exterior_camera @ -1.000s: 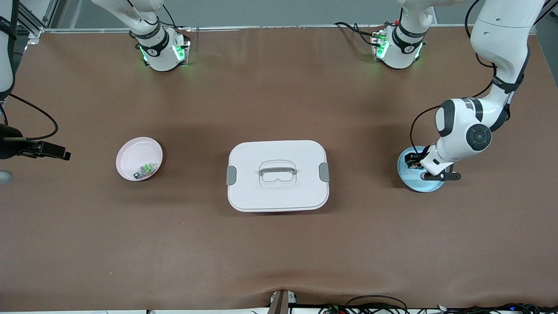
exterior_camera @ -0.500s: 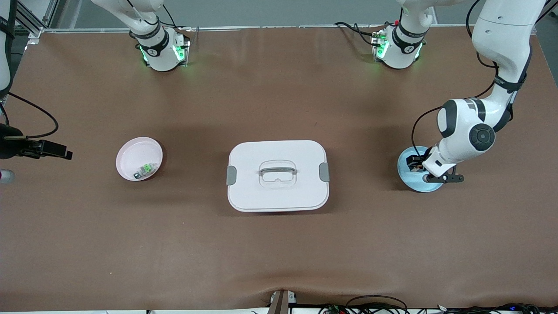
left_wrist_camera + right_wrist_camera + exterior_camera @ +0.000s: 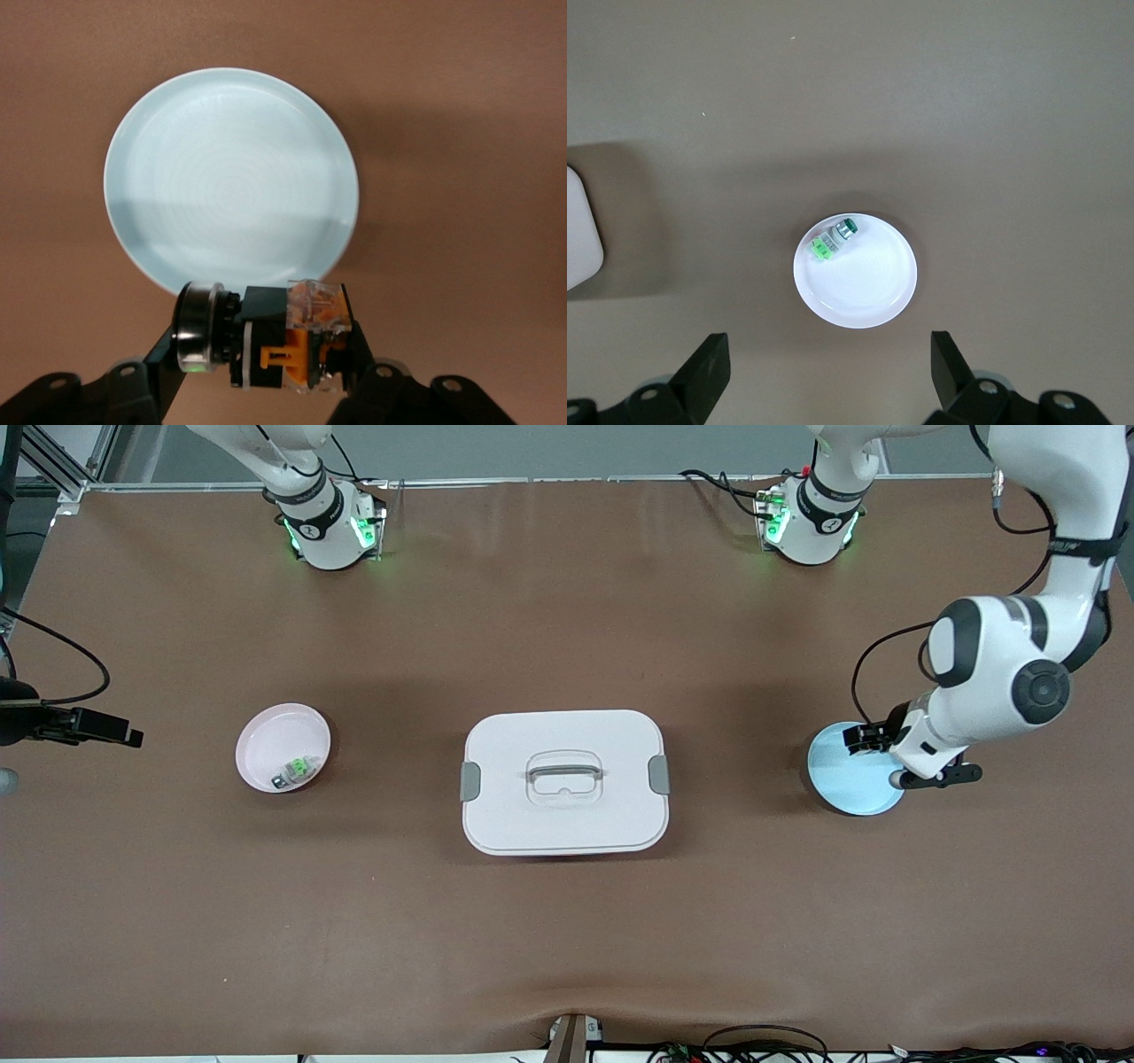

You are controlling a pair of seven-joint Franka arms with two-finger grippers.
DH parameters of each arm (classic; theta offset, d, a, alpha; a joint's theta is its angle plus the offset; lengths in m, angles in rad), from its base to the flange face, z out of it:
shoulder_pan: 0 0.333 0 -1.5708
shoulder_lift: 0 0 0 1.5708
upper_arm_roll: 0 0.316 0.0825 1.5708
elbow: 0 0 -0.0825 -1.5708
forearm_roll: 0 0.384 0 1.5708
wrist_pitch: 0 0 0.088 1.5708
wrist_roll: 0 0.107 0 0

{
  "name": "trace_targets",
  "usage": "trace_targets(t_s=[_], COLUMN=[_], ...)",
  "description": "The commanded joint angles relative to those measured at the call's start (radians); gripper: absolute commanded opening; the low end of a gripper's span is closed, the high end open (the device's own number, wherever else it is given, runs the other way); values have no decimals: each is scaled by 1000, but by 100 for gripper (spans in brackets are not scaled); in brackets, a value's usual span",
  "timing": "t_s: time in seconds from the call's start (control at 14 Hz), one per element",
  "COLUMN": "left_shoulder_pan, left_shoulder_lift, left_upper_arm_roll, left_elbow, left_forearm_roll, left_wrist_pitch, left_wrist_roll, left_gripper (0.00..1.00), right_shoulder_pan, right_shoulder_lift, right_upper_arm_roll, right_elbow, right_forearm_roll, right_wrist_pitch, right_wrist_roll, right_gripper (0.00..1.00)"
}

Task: Transfer orange switch to right arm and place
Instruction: 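Lift the orange switch and carry it toward the box handle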

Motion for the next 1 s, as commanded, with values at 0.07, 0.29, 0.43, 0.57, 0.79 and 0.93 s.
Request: trace_targets(t_s=[0.07,0.29,0.43,0.57,0.79,0.93], left_shoulder_pan=[4,-2,-2,-4,-31,-74], left_shoulder_lift=[-54,-57,-57,-52,-6,11], left_upper_arm_roll=[-4,-35,-75,-133,-208,-221], left_elbow=[140,266,329,380,476,513], left_forearm_roll=[-128,-184,-218,-268,-308,-311], left_wrist_pitch=[-243,-373,-409,-412,-409,-403], left_wrist_roll=[-121,-331,-470,-597,-856,-980], left_gripper=[13,13,13,14,14,14], right_shoulder_pan=[-21,-21,-21,-21,-19,-21], right_shoulder_lift=[-10,-10,-10,-10,-10,-10], right_upper_arm_roll=[16,16,16,16,16,16], right_elbow=[-7,-7,-7,-7,-7,-7], right_forearm_roll=[17,17,17,17,19,20], right_wrist_pitch=[-10,-10,-10,-10,-11,-11], right_wrist_roll=[-15,-15,-15,-15,-15,-15], right_gripper=[100,100,100,100,100,100])
